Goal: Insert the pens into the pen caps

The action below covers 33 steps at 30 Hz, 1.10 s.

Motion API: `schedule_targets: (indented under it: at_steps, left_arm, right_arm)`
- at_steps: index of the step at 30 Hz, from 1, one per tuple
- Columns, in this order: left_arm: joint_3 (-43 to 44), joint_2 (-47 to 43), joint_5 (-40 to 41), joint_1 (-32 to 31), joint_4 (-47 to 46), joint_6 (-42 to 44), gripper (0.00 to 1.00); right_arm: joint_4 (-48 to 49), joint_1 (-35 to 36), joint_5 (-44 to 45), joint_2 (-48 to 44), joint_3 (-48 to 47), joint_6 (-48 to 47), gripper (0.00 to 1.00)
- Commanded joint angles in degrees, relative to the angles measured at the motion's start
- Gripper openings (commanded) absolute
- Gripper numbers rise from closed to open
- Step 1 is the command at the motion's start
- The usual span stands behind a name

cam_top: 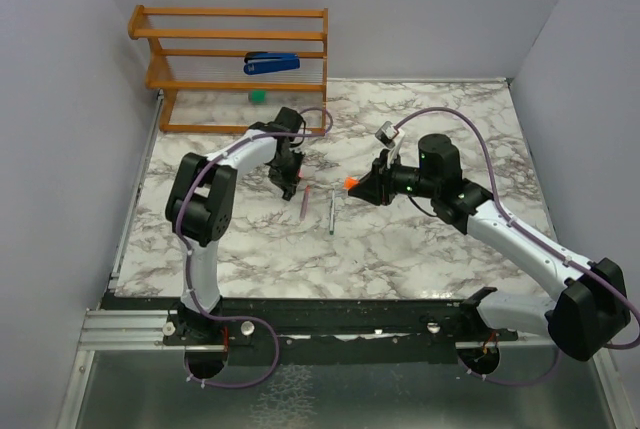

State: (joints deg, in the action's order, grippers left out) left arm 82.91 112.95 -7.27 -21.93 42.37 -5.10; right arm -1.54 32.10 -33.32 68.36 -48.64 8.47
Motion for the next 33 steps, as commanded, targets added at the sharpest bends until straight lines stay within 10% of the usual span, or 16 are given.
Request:
schedule_targets:
  at_steps: [1,21,23,26,33]
  left_arm:
    - [3.1,5.4,0.7,-3.1,-2.0,5.8,0.00]
    - [-13.0,3.6,6.2,-4.2,-20.8,2.9,0.30]
    - [-13.9,5.1,5.8,-4.3,-21.6,2.6,0.28]
    - [-14.1,7.2,5.5,-4.3,-21.4,3.0,0.00]
    - [-13.5,2.8,2.4,-4.3,-21.9,4.1,0.00]
  right_arm:
    - [-2.0,-0.5,0.3,-0.4,-2.3,-1.0,0.01]
    - [-2.5,-0.6,-0.6,-0.1,-2.9,-0.4,0.01]
    - [-2.7,-0.6,-0.4,-0.2,-3.0,-0.5,0.01]
    - [-2.9,-0.6,-0.3,-0.5,-2.9,-0.6,0.01]
    - [-2.4,-0.7,1.2,-0.2,-2.9,0.0,0.01]
